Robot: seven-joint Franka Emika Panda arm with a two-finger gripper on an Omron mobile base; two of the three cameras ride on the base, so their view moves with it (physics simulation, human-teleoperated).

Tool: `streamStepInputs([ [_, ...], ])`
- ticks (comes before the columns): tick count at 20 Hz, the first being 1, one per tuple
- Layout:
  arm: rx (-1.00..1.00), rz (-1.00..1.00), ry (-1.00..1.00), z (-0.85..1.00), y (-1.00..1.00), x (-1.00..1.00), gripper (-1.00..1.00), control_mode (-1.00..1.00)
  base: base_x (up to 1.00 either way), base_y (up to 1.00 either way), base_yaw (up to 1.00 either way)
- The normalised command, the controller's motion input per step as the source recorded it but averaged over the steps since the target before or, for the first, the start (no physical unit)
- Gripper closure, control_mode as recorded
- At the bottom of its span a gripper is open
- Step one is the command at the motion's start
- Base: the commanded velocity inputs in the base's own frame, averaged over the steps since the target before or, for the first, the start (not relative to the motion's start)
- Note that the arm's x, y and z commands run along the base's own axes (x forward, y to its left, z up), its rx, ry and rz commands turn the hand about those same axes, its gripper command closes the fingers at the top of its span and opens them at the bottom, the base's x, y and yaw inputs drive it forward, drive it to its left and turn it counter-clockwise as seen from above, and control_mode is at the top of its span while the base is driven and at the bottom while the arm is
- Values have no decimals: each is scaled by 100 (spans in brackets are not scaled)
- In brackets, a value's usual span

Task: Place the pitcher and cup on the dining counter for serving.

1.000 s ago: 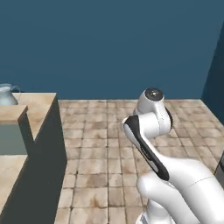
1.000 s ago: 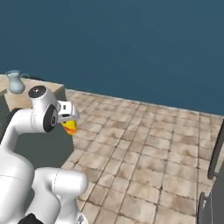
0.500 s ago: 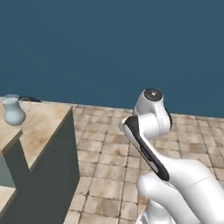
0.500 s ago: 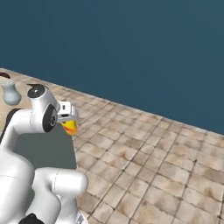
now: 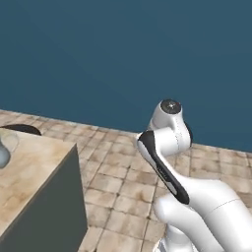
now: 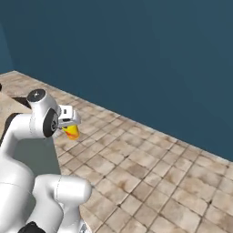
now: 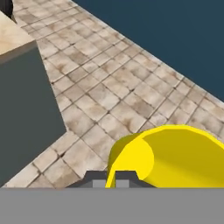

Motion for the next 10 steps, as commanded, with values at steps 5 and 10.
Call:
streamStepInputs([
  [5, 0, 0, 0, 0, 0, 0, 100, 100, 100, -23, 37],
  [10, 0, 0, 0, 0, 0, 0, 100, 100, 100, -17, 55],
])
